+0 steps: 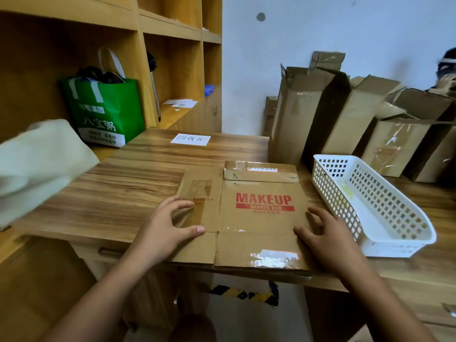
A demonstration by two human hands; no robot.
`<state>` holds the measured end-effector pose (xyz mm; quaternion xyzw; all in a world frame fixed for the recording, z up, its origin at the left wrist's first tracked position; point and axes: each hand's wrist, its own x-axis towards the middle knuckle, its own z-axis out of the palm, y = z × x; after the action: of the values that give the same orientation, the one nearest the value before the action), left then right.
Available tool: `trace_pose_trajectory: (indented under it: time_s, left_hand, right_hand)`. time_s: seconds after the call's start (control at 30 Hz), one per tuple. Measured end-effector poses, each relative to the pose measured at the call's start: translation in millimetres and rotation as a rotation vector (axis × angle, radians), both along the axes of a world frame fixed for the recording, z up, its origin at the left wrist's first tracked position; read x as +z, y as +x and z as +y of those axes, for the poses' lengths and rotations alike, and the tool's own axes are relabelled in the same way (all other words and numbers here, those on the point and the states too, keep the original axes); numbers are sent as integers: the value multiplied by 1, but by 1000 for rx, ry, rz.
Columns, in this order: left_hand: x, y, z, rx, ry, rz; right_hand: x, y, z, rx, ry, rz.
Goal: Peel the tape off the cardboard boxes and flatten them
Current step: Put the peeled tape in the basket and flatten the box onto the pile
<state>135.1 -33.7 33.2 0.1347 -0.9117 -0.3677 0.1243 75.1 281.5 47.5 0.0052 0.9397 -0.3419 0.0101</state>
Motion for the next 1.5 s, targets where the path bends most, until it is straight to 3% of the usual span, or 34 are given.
trace_pose_trajectory:
  time_s: [0.3, 0.83, 1.2, 1.5]
  left_hand:
    - [25, -2, -41, -81, 9, 68]
    - [42, -70, -178, 9, -272, 43]
    - [18, -115, -247, -37, -312, -154]
    - [7, -127, -238, -17, -473, -169]
  right_hand:
    - [12, -7, -25, 83, -90, -43]
    - [21, -99, -178, 232, -110, 76]
    - [-8, -128, -257, 296, 156, 56]
    - [-14, -145, -273, 351, 452, 138]
